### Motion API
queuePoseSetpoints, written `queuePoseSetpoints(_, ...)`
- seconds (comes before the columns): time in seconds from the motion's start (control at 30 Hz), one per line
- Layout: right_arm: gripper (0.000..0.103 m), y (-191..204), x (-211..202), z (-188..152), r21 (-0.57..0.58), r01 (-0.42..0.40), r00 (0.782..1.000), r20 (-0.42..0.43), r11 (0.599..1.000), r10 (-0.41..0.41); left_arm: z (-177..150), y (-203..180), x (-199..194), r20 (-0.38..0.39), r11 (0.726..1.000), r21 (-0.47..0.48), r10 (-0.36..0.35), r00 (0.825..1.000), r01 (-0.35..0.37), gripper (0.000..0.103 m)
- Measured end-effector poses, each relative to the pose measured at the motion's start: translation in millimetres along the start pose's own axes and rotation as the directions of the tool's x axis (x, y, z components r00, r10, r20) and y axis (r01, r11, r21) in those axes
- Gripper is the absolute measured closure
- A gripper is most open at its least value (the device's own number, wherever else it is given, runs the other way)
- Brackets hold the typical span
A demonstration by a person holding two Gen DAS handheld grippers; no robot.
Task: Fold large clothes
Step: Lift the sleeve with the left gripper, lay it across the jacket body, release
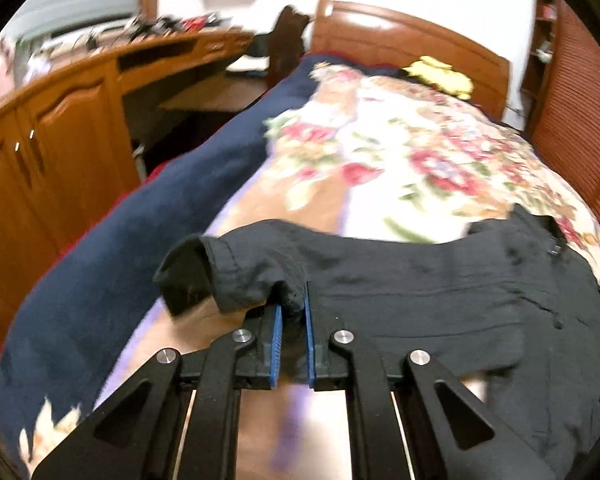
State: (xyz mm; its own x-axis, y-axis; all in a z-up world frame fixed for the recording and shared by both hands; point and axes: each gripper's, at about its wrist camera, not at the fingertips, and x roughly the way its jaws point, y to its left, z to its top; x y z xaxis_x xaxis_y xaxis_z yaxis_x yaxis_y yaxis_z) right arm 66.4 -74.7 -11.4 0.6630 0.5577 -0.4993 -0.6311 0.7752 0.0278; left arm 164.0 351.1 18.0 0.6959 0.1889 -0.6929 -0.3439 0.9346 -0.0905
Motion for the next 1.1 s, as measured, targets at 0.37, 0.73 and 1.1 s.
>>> queuePoseSetpoints(0.37, 0.010, -51.9, -66.0, -7.8, 0.021, 0.114, 0.989, 0.092, 0.993, -0.116, -7.2, -137.5, -73.3, 0.072, 0.965, 0.208, -0.179, 0.981, 0.160, 0.093)
queuePoseSetpoints(0.73, 0.012, -70.5, -95.8, -22.9, 0.094, 0.197, 0.975, 0.087, 0.976, -0.205, -72.6, -234.5, -122.2, 0.037, 0.872, 0.343, -0.384, 0.923, 0.349, 0.093)
queuePoseSetpoints(1.1, 0.013, -61.2, -111.1, -23.1, 0.117, 0.218, 0.971, 0.073, 0.969, -0.227, -130.7, -239.7, -129.7, 0.039, 0.885, 0.336, -0.356, 0.934, 0.324, 0.058)
